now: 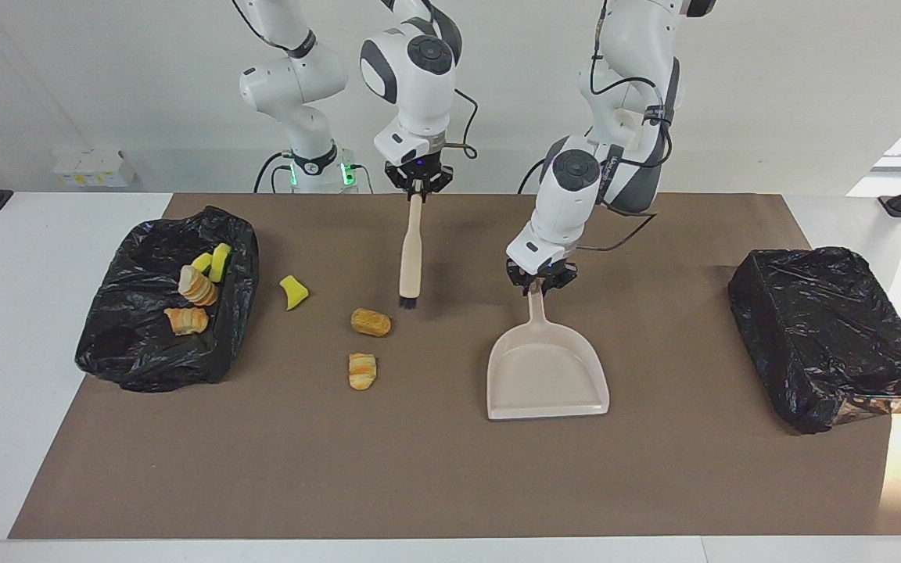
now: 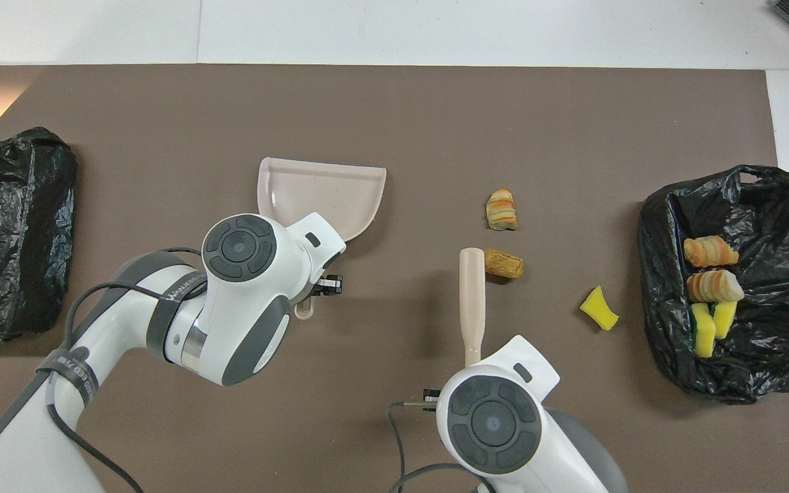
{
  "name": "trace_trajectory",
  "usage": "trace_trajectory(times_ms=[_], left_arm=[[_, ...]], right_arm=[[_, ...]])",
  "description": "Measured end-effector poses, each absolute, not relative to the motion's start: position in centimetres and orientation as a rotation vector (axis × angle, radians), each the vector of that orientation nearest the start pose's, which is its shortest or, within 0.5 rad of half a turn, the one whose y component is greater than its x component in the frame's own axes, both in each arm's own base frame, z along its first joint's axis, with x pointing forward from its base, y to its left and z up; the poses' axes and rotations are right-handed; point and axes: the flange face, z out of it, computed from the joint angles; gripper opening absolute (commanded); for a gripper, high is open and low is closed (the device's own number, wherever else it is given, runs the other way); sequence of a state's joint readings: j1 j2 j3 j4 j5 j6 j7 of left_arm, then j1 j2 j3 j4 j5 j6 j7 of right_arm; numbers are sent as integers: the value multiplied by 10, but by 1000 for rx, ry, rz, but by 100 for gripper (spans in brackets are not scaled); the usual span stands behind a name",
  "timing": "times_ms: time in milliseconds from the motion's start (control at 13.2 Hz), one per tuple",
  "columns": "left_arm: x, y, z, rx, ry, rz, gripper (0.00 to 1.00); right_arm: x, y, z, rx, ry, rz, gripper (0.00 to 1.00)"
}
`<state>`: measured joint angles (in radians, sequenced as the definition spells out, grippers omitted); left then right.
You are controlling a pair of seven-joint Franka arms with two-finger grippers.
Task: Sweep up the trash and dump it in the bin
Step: 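Move the dustpan toward the left bag while the right gripper carries the brush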
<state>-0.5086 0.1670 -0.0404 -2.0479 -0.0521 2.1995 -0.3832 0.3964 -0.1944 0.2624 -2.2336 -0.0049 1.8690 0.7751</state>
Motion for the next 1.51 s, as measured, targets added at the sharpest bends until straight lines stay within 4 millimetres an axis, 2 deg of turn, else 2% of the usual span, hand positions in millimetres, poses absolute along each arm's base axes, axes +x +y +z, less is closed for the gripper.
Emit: trace_trajectory(times_ms=[303, 454, 606, 833, 1136, 1287, 1363, 1515], left_arm=[[496, -300, 362, -3169, 275, 37, 0], [504, -293, 369, -3147, 399, 0, 0], [519, -279, 380, -3106, 451, -63, 0], [545, -249, 402, -3086, 460, -102, 0], [569, -195, 437, -3026, 661, -10, 0], [572, -168, 444, -2985, 811, 72, 0], [570, -161, 444, -2958, 904, 111, 0], [565, -160, 443, -2894, 1105, 174, 0]], right_arm=[[389, 244, 419, -3367, 311, 160, 0], [395, 222, 414, -3405, 363, 177, 0], [396, 208, 411, -3434, 386, 178, 0], [381, 190, 403, -3486, 401, 199, 0], [339, 161, 388, -3525, 447, 236, 0], [323, 149, 383, -3543, 475, 260, 0], [318, 146, 383, -3540, 495, 269, 0], [313, 142, 381, -3522, 550, 295, 0]])
